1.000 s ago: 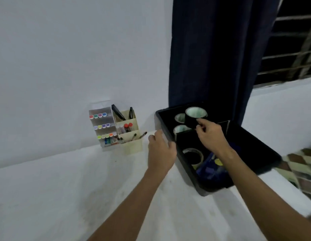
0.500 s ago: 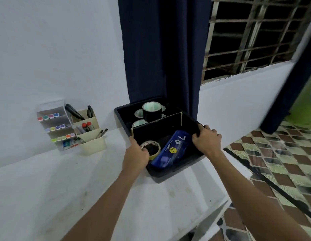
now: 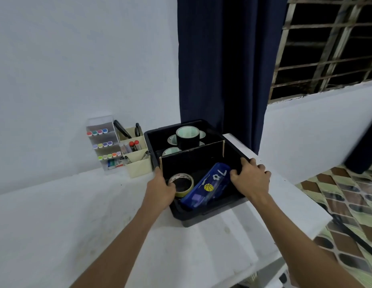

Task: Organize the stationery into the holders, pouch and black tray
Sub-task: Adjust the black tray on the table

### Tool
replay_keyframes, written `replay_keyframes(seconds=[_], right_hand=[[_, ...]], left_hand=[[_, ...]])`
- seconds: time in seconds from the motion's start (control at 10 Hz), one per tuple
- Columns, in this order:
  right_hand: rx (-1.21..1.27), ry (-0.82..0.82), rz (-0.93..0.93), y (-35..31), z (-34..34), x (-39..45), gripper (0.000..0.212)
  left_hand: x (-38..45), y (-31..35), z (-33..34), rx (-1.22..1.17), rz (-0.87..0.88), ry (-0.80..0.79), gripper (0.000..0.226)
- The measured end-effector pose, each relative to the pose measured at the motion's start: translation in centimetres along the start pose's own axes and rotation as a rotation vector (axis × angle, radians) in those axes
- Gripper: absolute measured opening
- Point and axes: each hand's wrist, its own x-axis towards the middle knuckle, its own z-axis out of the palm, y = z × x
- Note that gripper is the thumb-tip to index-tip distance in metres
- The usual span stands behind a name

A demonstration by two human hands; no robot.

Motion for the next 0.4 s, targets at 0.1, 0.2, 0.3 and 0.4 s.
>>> replay_keyframes(seconds=[0.1,0.2,0.3,0.4], right_hand=[[0.01,-0.006,-0.002,-0.1,-0.1,-0.3,0.049],[0.031,-0.017,-0.014,-0.3,0.0,-0.5,0.054],[0.045,-0.009,-0.048,-0.2,-0.1,-0.5,0.057],[0.069,-0.009,-0.193,-0.9,0.0,-0.1,0.058]], left_hand=[[-0.1,-0.3,-0.1,0.001,0.006,-0.006,0.041],[-0.1,-0.3,-0.3,0.004,0.004,0.004,0.041],[-0.4,-0.4,-0.6,0.026,-0.005,-0.032,0.04],[-0.3,0.2,-2.0,0.146,0.004,-0.039,0.035]])
